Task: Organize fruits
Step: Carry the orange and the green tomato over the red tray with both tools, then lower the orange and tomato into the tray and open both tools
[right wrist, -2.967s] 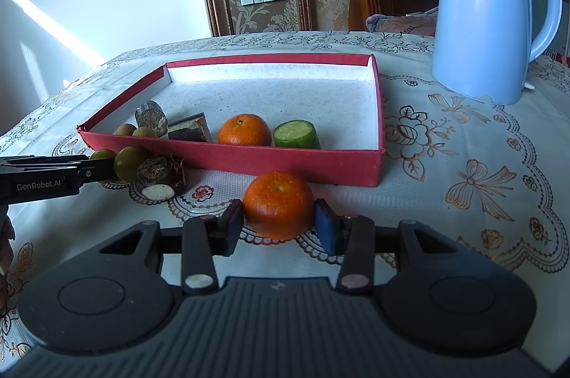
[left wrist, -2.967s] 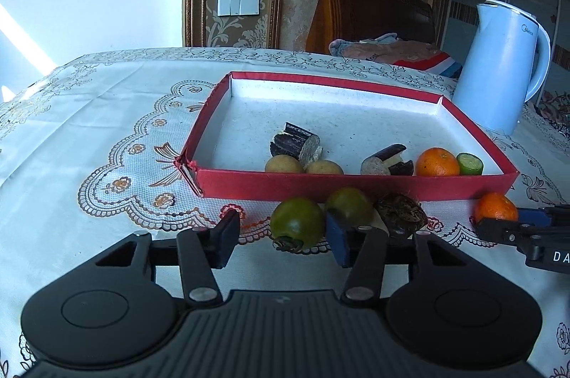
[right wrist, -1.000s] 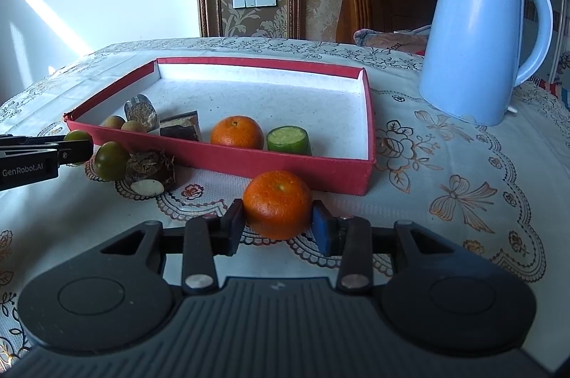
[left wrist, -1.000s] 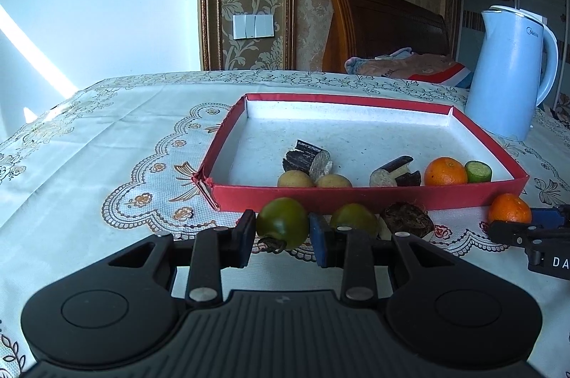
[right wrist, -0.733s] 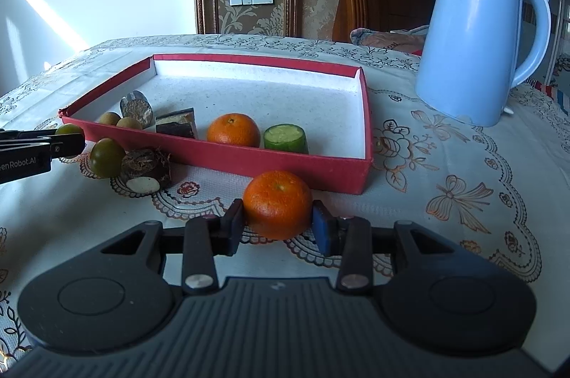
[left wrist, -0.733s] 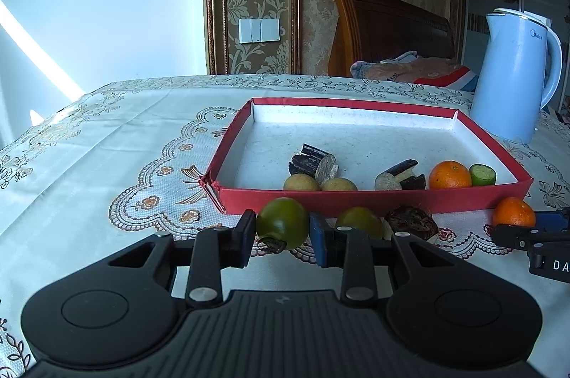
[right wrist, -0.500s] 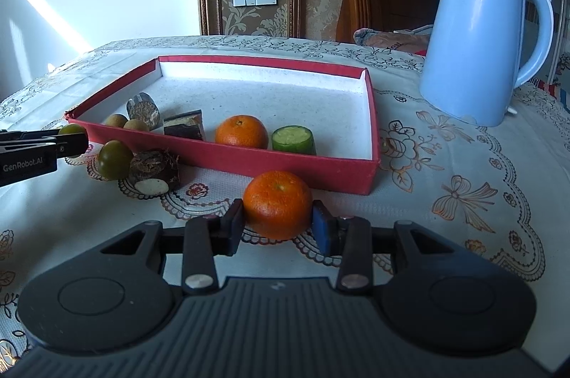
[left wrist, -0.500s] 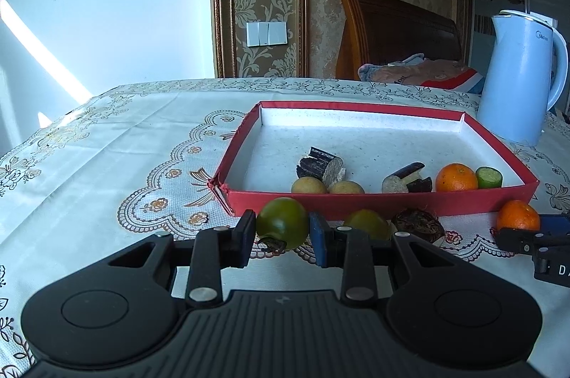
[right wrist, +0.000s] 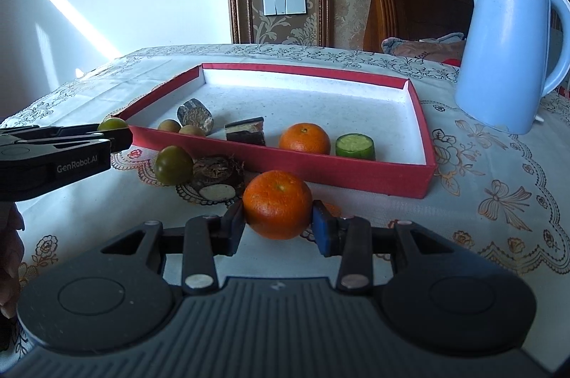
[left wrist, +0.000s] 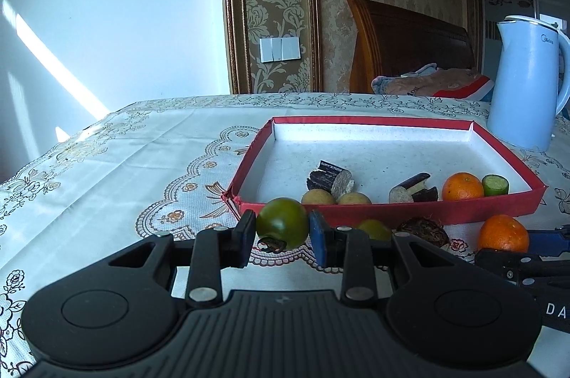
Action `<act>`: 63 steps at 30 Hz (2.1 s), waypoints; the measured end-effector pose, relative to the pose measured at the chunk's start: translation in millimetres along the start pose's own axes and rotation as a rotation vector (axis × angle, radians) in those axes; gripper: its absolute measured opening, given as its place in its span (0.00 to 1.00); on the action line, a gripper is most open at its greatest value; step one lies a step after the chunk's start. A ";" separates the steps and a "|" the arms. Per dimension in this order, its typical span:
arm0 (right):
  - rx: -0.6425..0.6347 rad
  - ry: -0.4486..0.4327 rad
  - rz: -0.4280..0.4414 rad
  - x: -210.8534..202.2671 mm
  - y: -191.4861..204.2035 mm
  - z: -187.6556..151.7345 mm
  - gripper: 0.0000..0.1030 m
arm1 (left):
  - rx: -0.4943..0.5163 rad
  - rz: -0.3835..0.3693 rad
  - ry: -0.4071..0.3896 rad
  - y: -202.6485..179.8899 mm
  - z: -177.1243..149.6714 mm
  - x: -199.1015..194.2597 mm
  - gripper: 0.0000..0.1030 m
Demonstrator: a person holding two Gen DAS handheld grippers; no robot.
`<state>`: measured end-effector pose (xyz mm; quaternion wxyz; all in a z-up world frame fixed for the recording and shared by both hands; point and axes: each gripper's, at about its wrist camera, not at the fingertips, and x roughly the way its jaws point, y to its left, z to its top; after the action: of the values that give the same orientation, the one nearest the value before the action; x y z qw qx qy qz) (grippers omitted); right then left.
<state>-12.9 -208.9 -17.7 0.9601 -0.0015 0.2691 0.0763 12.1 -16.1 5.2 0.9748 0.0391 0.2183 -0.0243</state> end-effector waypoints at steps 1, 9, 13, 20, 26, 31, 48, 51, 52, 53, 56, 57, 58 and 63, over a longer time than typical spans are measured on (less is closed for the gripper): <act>0.001 -0.002 0.004 -0.6 0.4 0.2 0.36 | 0.006 0.000 -0.004 -1.5 0.4 -1.4 0.31; -0.010 -0.042 0.023 -10.2 -1.6 11.7 0.36 | 0.009 -0.006 -0.045 -11.1 11.0 -10.3 0.31; -0.019 -0.077 0.019 -16.9 -8.9 27.4 0.37 | 0.014 -0.024 -0.075 -20.5 22.7 -12.2 0.31; -0.011 -0.111 -0.031 -6.2 -31.5 55.6 0.37 | 0.032 -0.023 -0.095 -38.1 47.0 4.0 0.31; 0.017 -0.079 -0.047 25.0 -48.8 71.7 0.37 | 0.032 -0.033 -0.088 -51.6 65.7 30.6 0.31; 0.039 -0.036 -0.052 52.4 -55.7 75.3 0.37 | 0.033 -0.042 -0.029 -61.9 72.7 58.2 0.31; 0.085 0.012 -0.055 85.9 -65.0 65.2 0.37 | 0.006 -0.043 0.081 -64.8 60.8 100.9 0.31; 0.091 0.008 -0.063 86.8 -65.4 64.4 0.37 | 0.001 -0.055 0.101 -64.6 59.0 105.4 0.31; 0.093 0.008 -0.065 87.0 -65.5 64.2 0.37 | 0.002 -0.052 0.108 -64.6 58.2 106.6 0.31; 0.096 0.007 -0.067 86.9 -65.7 63.7 0.37 | 0.004 -0.055 0.108 -64.5 57.7 107.2 0.31; 0.099 0.004 -0.069 86.6 -65.8 63.1 0.37 | 0.007 -0.065 0.105 -65.9 56.7 107.2 0.31; 0.097 0.010 -0.066 87.4 -65.5 63.0 0.37 | 0.014 -0.061 0.103 -67.0 55.9 107.1 0.31; 0.097 0.016 -0.057 88.5 -65.2 62.2 0.37 | 0.020 -0.057 0.102 -67.8 55.1 107.5 0.31; 0.096 0.009 -0.064 87.7 -65.4 61.2 0.37 | 0.027 -0.060 0.091 -68.8 52.9 105.7 0.31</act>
<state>102.3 -258.1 -13.2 0.9597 0.0356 0.2768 0.0325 125.6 -92.5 3.2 0.9621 0.0469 0.2631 -0.0546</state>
